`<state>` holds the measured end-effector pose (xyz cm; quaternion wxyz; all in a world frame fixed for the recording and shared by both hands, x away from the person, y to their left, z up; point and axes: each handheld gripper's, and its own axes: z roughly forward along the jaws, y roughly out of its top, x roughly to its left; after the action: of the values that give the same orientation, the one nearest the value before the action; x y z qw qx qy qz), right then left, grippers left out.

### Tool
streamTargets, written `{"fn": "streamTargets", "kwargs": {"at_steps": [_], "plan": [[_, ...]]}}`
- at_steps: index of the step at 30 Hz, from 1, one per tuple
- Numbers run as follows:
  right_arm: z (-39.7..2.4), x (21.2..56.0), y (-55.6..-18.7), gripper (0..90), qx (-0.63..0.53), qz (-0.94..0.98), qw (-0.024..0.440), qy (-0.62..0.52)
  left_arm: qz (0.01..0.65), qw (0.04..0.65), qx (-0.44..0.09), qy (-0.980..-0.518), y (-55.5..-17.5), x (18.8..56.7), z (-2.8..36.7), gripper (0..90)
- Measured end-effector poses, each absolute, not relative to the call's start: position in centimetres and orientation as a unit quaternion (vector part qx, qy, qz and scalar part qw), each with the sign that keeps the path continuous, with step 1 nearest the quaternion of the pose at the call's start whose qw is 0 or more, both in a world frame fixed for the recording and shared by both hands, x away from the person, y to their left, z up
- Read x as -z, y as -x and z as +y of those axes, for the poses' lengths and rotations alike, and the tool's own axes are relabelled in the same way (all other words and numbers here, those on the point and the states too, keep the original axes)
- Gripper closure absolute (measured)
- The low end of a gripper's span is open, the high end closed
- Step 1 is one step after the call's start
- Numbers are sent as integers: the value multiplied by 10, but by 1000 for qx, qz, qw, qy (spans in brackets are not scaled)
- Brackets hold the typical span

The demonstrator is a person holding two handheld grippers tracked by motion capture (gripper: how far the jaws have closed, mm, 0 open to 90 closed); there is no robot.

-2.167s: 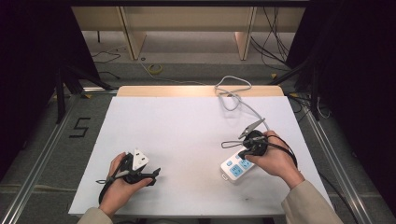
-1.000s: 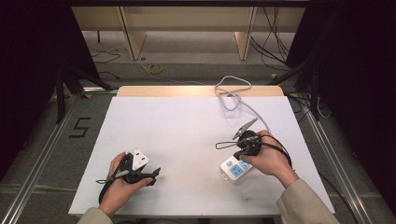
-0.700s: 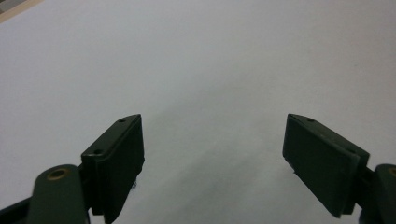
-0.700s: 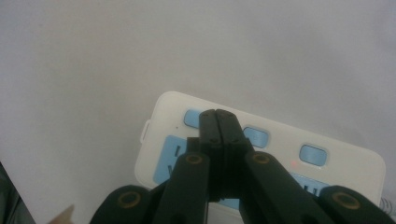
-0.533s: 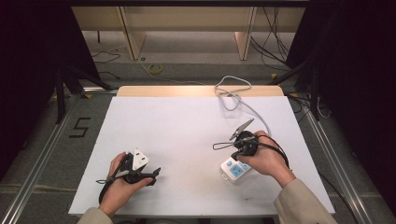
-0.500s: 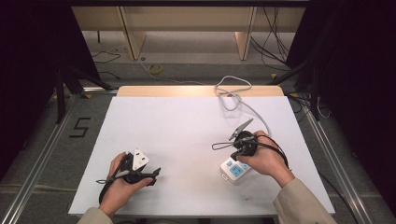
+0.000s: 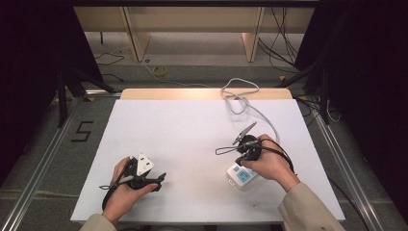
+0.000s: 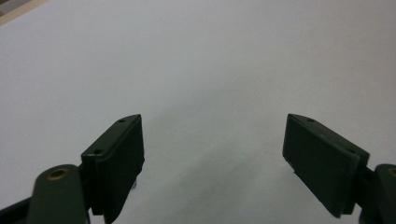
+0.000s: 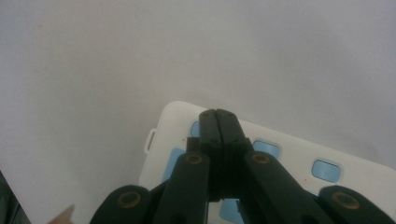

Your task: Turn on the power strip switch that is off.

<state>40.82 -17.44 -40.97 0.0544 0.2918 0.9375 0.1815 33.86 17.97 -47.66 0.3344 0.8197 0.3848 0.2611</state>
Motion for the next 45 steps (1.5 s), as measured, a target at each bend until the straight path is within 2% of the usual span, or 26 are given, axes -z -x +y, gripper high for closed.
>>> {"fn": "streamTargets", "kwargs": {"at_steps": [45], "plan": [[-159, 424, -411, 900, -160, 941, 46, -295, 385, 335, -260, -820, -338, 476, 180, 206]]}}
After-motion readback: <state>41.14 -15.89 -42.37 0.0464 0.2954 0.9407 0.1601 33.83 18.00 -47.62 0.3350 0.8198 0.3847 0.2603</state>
